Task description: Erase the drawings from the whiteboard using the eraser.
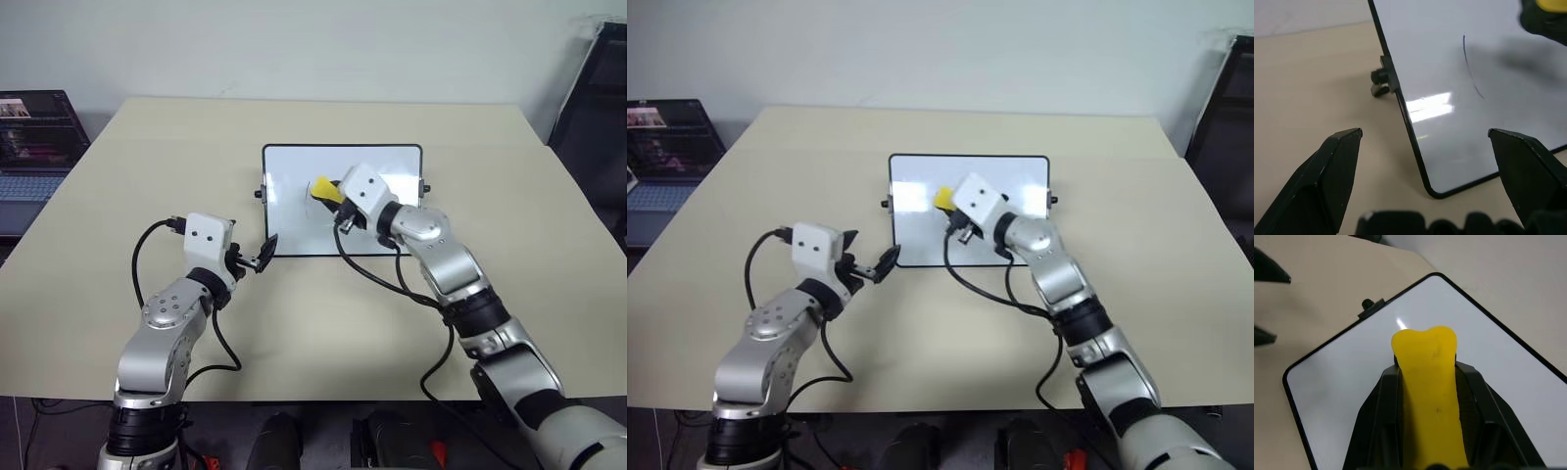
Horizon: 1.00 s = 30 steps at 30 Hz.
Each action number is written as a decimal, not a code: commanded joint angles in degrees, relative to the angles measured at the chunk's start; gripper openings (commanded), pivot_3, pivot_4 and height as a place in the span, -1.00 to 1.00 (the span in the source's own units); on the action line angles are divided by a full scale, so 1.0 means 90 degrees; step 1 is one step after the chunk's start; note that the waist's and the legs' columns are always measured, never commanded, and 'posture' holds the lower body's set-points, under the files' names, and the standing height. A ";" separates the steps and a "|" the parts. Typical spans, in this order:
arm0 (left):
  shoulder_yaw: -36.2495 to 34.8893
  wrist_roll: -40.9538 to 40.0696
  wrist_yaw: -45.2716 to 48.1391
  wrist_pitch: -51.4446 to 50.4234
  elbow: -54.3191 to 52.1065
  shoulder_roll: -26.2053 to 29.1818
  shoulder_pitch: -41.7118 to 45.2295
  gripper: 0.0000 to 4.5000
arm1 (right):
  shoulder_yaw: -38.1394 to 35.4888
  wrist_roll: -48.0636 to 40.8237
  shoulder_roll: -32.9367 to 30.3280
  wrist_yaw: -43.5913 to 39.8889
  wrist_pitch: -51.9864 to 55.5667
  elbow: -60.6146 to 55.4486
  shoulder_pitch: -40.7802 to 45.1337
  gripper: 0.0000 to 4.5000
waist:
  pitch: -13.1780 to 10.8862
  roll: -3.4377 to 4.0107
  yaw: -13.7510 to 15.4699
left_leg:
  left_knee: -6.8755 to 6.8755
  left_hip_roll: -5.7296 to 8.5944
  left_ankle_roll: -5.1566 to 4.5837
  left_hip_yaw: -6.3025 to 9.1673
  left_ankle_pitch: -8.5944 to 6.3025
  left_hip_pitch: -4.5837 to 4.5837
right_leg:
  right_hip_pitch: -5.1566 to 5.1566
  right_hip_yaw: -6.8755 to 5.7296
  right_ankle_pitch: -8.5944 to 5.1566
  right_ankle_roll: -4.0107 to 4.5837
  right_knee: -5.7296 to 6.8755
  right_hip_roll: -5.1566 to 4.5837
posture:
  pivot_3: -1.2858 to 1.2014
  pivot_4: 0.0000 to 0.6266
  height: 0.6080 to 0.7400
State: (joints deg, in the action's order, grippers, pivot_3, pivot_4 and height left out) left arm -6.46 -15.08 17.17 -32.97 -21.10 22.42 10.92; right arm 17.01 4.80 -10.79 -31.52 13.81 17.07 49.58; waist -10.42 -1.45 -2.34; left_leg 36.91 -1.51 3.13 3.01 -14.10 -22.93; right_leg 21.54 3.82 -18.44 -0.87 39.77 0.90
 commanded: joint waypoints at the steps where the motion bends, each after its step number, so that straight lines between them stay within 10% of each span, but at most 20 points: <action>1: 0.0030 -0.0054 0.0121 -0.0155 -0.0342 0.0134 0.0056 1.00 | 0.0003 0.0118 0.0124 -0.0040 -0.0404 0.0857 0.0582 -0.52 | 0.0000 0.0000 0.0023 | 0.0000 0.0001 0.0000 0.0000 0.0000 -0.0001 | 0.0000 -0.0001 0.0000 0.0000 0.0000 -0.0002 | 0.03 -0.52 1.00; 10: 0.0264 -0.0030 0.0464 -0.0120 -0.0244 0.0273 -0.0025 1.00 | 0.0091 0.0746 0.0437 0.0431 -0.1477 0.3563 0.1874 -0.52 | -0.0001 0.0001 0.0017 | -0.0001 -0.0001 0.0000 -0.0005 0.0000 -0.0001 | 0.0012 0.0002 0.0000 0.0001 0.0012 -0.0002 | 0.03 -0.52 1.00; 20: 0.0316 0.0039 0.0437 -0.0092 -0.0053 0.0152 0.0116 1.00 | 0.0864 0.1486 0.0190 -0.0538 -0.1876 0.3684 0.1603 -0.52 | 0.0000 0.0002 -0.0009 | 0.0003 -0.0002 -0.0001 -0.0008 0.0001 0.0008 | 0.0008 0.0006 0.0001 0.0001 0.0023 -0.0002 | 0.03 -0.52 1.00; 30: 0.0428 0.0045 0.0422 -0.0164 -0.0088 0.0084 0.0116 1.00 | 0.0467 0.1712 0.0202 0.1211 -0.2371 0.4321 0.2343 -0.52 | -0.0001 0.0002 0.0007 | 0.0008 0.0000 0.0000 0.0003 0.0006 0.0014 | 0.0002 -0.0002 0.0007 0.0011 0.0036 -0.0002 | 0.03 -0.52 1.00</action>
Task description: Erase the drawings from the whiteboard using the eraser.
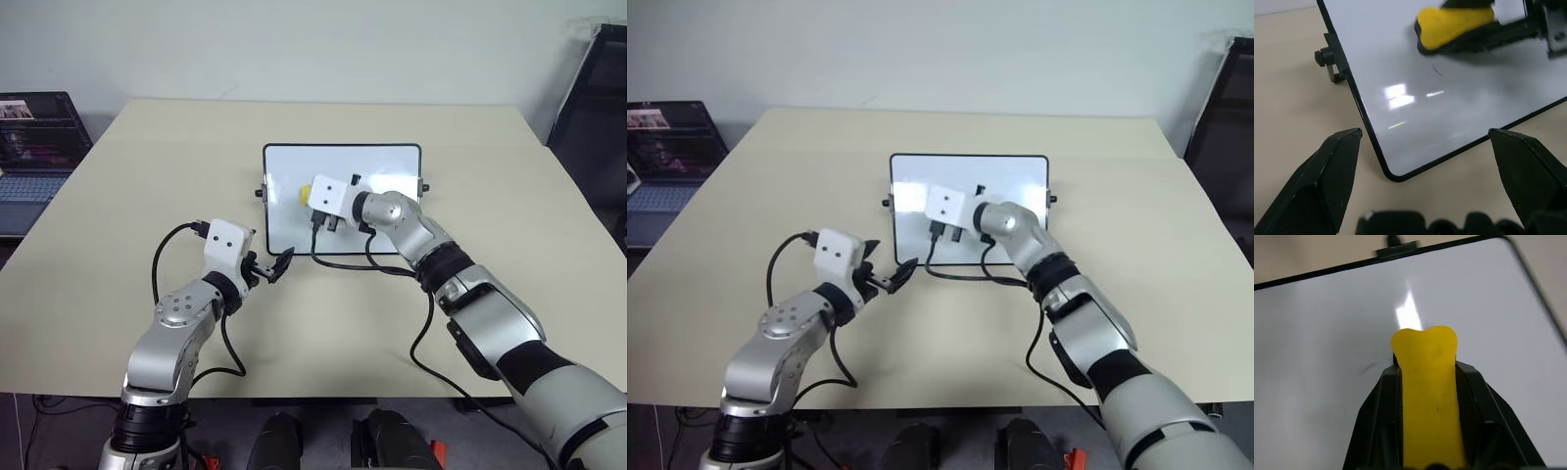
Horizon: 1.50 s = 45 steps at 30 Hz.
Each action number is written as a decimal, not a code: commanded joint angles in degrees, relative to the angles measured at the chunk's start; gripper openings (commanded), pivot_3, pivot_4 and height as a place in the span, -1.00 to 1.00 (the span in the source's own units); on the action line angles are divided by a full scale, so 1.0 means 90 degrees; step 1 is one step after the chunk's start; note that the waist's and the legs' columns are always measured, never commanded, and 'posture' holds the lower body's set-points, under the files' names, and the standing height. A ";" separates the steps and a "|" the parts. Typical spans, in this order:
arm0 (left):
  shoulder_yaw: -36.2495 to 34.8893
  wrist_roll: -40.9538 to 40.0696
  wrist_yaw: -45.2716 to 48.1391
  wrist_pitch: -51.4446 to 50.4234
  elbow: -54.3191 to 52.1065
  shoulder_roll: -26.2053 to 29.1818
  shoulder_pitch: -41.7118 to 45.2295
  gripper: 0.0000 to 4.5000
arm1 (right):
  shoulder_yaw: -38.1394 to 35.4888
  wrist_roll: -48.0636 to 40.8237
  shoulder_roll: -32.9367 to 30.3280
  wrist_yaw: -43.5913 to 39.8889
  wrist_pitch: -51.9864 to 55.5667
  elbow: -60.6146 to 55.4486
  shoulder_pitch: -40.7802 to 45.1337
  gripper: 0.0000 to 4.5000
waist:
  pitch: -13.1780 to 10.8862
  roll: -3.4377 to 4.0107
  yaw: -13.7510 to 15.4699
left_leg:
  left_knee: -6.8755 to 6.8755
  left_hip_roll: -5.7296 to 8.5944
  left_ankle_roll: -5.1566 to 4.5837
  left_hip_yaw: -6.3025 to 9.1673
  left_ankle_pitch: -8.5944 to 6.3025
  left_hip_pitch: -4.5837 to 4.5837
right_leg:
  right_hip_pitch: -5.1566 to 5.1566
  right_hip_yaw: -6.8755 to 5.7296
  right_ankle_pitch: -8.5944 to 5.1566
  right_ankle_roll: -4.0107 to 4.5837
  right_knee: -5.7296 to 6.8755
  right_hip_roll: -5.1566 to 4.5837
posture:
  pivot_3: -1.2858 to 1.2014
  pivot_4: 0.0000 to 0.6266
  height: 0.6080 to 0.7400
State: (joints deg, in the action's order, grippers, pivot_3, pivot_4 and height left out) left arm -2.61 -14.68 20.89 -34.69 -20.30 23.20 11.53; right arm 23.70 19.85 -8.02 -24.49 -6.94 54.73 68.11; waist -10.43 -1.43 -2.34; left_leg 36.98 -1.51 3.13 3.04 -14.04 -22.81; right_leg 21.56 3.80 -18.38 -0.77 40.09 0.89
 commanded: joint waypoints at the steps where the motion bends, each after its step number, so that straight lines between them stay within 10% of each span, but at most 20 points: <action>1: 0.0005 -0.0001 0.0011 0.0026 -0.0180 -0.0002 0.0043 1.00 | -0.0262 0.0029 -0.0101 0.0371 -0.0099 0.0178 0.0291 -0.52 | 0.0000 0.0000 0.0010 | 0.0000 0.0001 0.0000 0.0001 0.0000 -0.0001 | 0.0000 -0.0001 0.0000 0.0000 -0.0001 0.0000 | 0.03 -0.52 1.00; 11: -0.0019 0.0013 0.0076 0.0146 -0.0056 0.0022 0.0001 1.00 | 0.0620 0.0471 -0.0346 -0.1409 -0.0463 -0.0618 -0.0623 -0.52 | 0.0001 -0.0001 -0.0052 | -0.0006 -0.0004 0.0000 -0.0005 -0.0001 0.0000 | -0.0003 0.0001 -0.0001 -0.0001 -0.0013 0.0000 | 0.03 -0.52 1.00; 23: 0.0028 0.0008 -0.0005 -0.0110 -0.0295 -0.0031 0.0104 1.00 | 0.0364 0.1037 -0.0295 0.0895 -0.0669 -0.0185 0.0054 -0.52 | 0.0001 -0.0001 -0.0063 | -0.0001 0.0000 0.0004 0.0004 0.0004 0.0011 | -0.0015 -0.0004 0.0001 0.0000 -0.0002 0.0000 | 0.03 -0.52 1.00; 34: -0.0005 -0.0023 0.0019 -0.0183 -0.0303 -0.0007 0.0128 1.00 | 0.0763 0.0841 -0.0416 -0.1482 -0.0600 -0.0993 -0.0762 -0.52 | 0.0001 -0.0001 -0.0085 | -0.0007 -0.0003 0.0003 0.0001 0.0002 0.0001 | -0.0008 -0.0002 0.0000 0.0000 -0.0015 0.0000 | 0.03 -0.52 1.00; 45: 0.0082 0.0001 0.0033 -0.0130 -0.0259 -0.0053 0.0151 1.00 | -0.0170 0.0502 -0.0829 -0.0462 -0.0607 -0.2138 -0.1046 -0.52 | 0.0000 0.0000 -0.0027 | -0.0005 0.0000 0.0003 0.0009 0.0003 -0.0010 | -0.0003 -0.0008 0.0001 0.0000 -0.0016 -0.0001 | 0.03 -0.52 1.00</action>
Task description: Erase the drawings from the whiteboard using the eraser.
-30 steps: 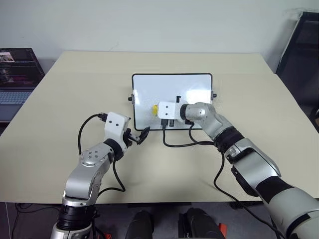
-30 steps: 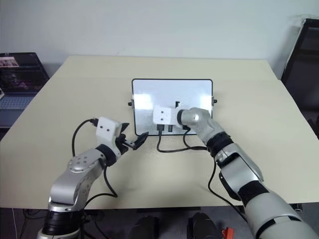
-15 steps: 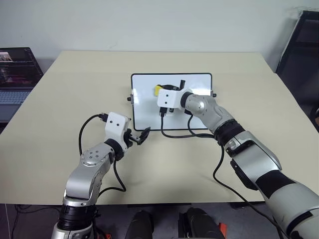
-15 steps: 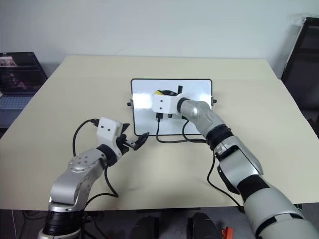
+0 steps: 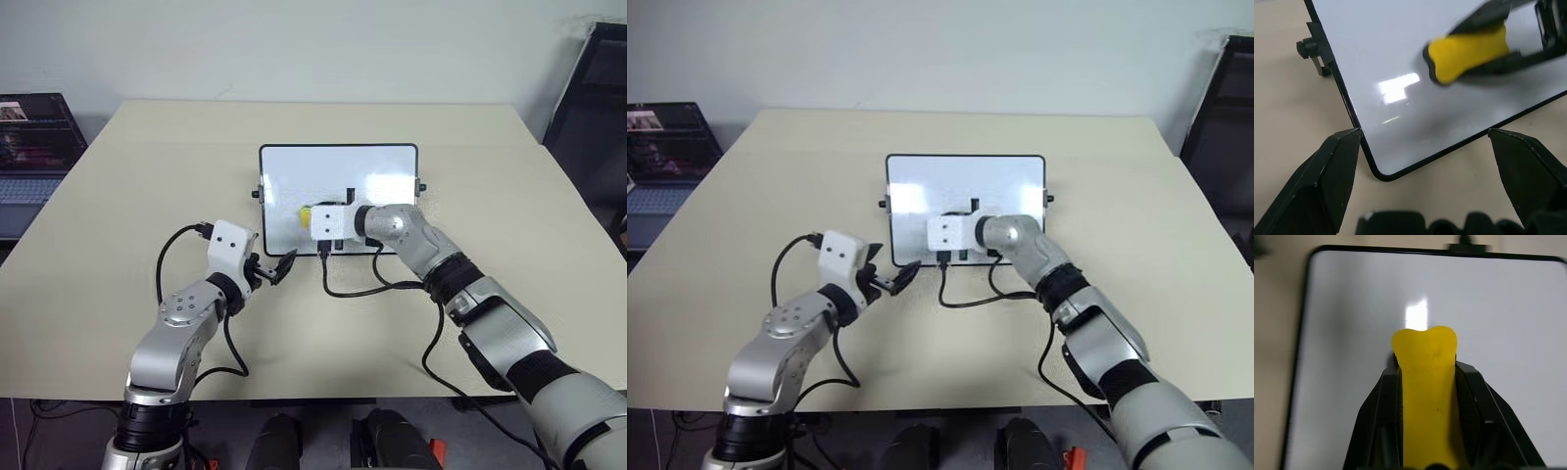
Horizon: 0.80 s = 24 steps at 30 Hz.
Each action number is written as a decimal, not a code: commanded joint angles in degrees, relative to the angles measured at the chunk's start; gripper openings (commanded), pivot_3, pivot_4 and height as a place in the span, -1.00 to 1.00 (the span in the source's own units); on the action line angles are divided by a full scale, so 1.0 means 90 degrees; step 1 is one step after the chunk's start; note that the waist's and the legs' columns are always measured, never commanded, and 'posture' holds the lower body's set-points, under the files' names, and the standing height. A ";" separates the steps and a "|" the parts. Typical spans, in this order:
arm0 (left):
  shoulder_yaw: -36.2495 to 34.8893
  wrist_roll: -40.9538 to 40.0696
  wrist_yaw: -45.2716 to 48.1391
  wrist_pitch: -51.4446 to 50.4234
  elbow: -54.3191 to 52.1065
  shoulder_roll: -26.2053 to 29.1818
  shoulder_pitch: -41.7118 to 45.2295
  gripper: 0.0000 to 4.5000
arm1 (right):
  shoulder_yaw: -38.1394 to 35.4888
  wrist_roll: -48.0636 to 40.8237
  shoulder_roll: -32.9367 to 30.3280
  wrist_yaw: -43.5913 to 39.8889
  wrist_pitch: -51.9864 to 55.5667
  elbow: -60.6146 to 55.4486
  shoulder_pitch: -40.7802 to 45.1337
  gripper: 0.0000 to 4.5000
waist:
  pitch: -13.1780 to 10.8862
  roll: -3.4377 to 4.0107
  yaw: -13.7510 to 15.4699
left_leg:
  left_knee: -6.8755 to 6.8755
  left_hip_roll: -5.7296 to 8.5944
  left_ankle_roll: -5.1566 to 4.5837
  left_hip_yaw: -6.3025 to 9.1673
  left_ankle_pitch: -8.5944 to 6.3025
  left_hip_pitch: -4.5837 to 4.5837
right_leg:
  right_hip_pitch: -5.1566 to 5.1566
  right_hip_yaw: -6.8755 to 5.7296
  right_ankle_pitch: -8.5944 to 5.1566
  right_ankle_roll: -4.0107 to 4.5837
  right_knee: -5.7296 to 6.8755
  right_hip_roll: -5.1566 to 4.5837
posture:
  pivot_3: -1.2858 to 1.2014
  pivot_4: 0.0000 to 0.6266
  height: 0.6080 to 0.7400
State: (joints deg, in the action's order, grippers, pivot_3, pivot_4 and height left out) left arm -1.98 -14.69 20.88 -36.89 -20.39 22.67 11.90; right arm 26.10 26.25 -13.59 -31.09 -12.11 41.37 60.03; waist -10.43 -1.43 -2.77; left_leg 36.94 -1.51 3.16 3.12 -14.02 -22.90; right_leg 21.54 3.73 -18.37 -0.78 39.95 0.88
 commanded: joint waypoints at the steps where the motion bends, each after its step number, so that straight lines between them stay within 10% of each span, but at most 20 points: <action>1: 0.0023 0.0006 0.0042 0.0124 -0.0230 0.0011 0.0137 1.00 | -0.0609 -0.0325 -0.0305 0.0330 0.0006 -0.0936 -0.0312 -0.52 | 0.0000 0.0000 0.0039 | 0.0000 -0.0001 0.0000 0.0000 0.0000 -0.0002 | 0.0000 -0.0001 0.0000 0.0000 -0.0004 0.0000 | 0.03 -0.52 1.00; 24: 0.1993 -0.0036 0.2981 0.0939 0.1407 0.0222 0.2575 1.00 | -0.3652 -0.2214 0.0163 0.1767 0.5144 -0.7105 -0.5416 -0.52 | -0.0002 0.0003 0.0104 | -0.0001 0.0007 0.0000 -0.0025 0.0000 -0.0001 | -0.0001 0.0014 -0.0004 -0.0005 -0.0007 0.0010 | 0.03 -0.52 1.00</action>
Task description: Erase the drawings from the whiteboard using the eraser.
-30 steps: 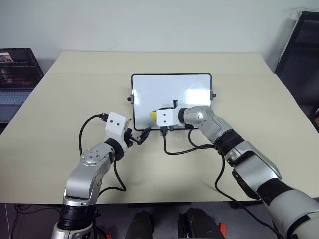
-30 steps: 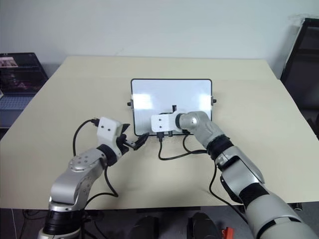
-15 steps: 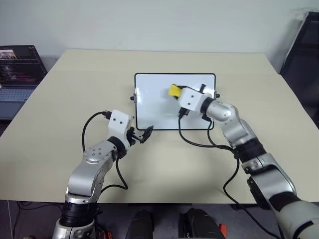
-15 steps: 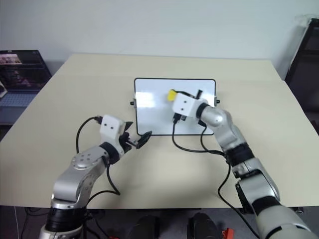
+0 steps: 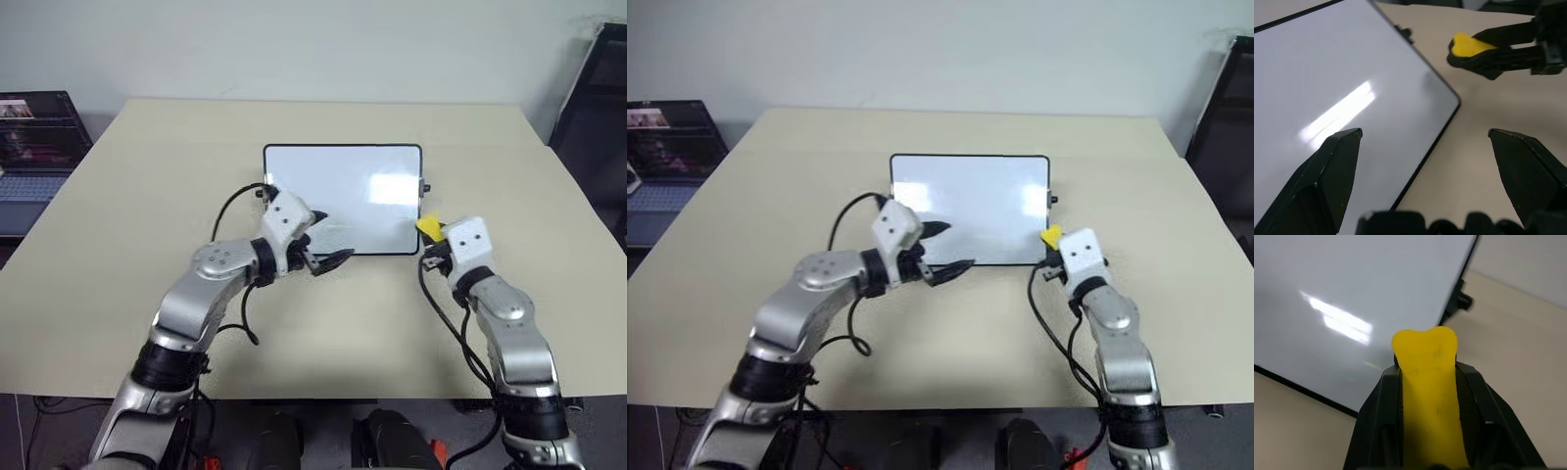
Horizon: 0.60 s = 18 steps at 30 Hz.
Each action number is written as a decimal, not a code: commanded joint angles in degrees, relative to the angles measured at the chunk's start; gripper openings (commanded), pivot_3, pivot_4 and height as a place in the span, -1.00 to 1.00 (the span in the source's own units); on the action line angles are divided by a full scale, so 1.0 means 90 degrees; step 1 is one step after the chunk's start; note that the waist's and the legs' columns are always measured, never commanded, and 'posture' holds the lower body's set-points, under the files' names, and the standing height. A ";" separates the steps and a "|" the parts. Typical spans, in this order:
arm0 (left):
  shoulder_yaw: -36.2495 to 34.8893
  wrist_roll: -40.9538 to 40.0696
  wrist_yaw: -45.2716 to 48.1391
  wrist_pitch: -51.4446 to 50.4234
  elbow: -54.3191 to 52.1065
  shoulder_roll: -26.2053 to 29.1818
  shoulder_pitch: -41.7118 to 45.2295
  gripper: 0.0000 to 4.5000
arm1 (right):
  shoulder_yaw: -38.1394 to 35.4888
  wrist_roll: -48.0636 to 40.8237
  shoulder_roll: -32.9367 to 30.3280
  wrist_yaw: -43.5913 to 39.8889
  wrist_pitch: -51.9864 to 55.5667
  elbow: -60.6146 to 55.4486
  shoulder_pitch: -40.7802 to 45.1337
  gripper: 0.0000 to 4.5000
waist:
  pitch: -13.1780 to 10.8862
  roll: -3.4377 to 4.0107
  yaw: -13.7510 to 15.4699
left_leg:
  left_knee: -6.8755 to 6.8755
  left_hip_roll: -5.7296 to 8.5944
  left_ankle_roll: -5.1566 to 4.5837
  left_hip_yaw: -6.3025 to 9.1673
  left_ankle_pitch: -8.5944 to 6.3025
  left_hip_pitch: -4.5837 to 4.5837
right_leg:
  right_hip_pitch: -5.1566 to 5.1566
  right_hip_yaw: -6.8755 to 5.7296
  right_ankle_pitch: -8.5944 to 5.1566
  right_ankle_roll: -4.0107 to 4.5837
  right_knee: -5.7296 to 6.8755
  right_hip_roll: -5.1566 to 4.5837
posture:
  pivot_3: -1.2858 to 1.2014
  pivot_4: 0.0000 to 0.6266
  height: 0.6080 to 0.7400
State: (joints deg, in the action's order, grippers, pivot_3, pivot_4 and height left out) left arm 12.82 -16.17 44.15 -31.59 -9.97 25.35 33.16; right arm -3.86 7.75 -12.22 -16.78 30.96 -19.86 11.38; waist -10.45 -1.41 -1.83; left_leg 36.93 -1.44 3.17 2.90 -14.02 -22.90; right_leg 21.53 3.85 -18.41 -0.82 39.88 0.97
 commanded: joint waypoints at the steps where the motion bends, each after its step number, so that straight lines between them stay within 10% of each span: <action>1: 0.0446 0.0179 0.0513 0.0430 0.0379 -0.0090 0.0266 1.00 | -0.0384 -0.0238 0.0009 0.0192 0.0494 -0.0286 0.0023 -0.52 | 0.0000 0.0000 -0.0008 | 0.0000 0.0003 -0.0001 -0.0001 0.0000 0.0001 | -0.0001 0.0003 -0.0001 -0.0001 0.0000 -0.0001 | 0.03 -0.52 1.00; 18: 0.0889 0.0753 0.1372 0.1226 0.1186 -0.0197 0.0589 1.00 | -0.0987 -0.1189 -0.0129 0.0484 0.1909 0.0372 0.0740 -0.52 | -0.0001 0.0001 -0.0061 | -0.0006 0.0001 -0.0004 -0.0003 -0.0002 -0.0007 | 0.0013 0.0015 -0.0004 -0.0004 0.0000 0.0006 | 0.03 -0.52 1.00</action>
State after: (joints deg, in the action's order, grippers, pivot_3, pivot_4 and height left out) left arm 20.60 -9.71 55.95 -21.84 1.86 24.08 37.92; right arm -11.29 -2.09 -12.79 -13.25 48.26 -15.80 16.99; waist -10.45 -1.40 -2.38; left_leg 36.87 -1.43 3.13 2.87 -14.03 -22.97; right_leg 21.65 3.98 -18.44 -0.86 39.88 1.02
